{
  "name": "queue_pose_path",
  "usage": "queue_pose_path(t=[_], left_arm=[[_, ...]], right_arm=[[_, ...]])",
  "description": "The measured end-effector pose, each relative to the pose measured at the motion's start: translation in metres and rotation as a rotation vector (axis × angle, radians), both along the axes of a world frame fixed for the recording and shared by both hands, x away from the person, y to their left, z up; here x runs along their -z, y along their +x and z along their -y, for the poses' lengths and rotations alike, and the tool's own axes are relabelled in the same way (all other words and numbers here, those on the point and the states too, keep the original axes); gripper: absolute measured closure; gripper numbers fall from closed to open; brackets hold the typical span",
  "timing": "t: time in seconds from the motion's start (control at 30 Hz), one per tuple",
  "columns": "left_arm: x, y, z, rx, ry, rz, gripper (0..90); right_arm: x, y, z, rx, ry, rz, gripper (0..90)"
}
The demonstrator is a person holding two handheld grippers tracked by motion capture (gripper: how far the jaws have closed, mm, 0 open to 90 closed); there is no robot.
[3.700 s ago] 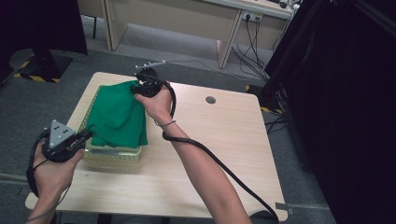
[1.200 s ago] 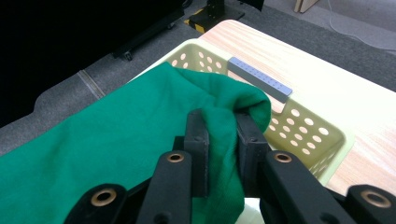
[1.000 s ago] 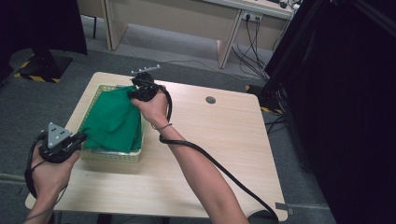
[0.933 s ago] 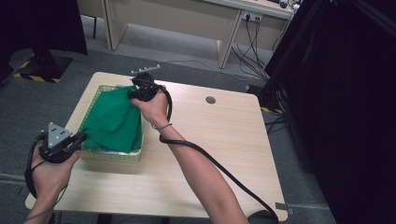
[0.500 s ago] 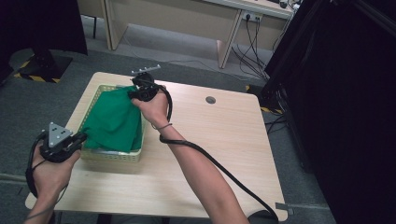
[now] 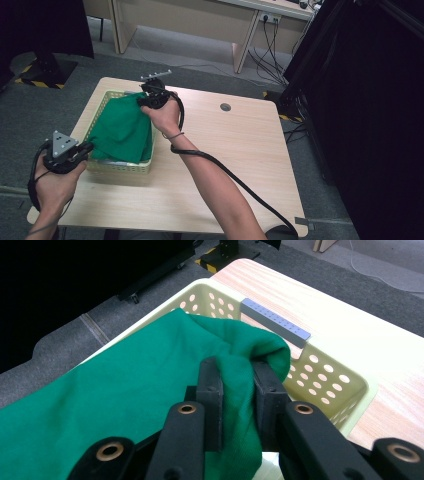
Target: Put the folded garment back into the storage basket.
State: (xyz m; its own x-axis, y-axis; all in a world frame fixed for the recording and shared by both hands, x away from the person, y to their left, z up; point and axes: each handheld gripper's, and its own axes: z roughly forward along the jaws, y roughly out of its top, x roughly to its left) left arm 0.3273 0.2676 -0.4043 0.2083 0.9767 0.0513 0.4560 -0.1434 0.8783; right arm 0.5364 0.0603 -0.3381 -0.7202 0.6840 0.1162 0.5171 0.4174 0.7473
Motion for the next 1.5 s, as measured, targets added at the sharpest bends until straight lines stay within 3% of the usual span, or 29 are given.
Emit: queue_pose_path(t=[0.13, 0.23, 0.83, 1.3, 1.5], left_arm=[[-0.002, 0.001, -0.001, -0.01, -0.012, -0.011, 65.3], [-0.005, 0.0, -0.001, -0.009, -0.015, -0.002, 61.4], [-0.007, 0.001, 0.012, 0.007, -0.028, 0.026, 50.2], [-0.009, 0.003, 0.019, 0.016, -0.022, 0.04, 45.3], [-0.009, 0.004, 0.023, 0.02, -0.04, 0.036, 42.8]], right_arm=[[0.002, 0.002, 0.0, 0.011, -0.018, -0.004, 65.3], [0.003, 0.006, 0.001, 0.027, -0.044, -0.009, 57.0], [0.004, 0.004, 0.012, 0.032, -0.074, 0.013, 54.5], [0.009, 0.001, 0.021, 0.03, -0.075, 0.019, 52.9], [0.009, -0.002, 0.027, 0.028, -0.072, 0.028, 52.0]])
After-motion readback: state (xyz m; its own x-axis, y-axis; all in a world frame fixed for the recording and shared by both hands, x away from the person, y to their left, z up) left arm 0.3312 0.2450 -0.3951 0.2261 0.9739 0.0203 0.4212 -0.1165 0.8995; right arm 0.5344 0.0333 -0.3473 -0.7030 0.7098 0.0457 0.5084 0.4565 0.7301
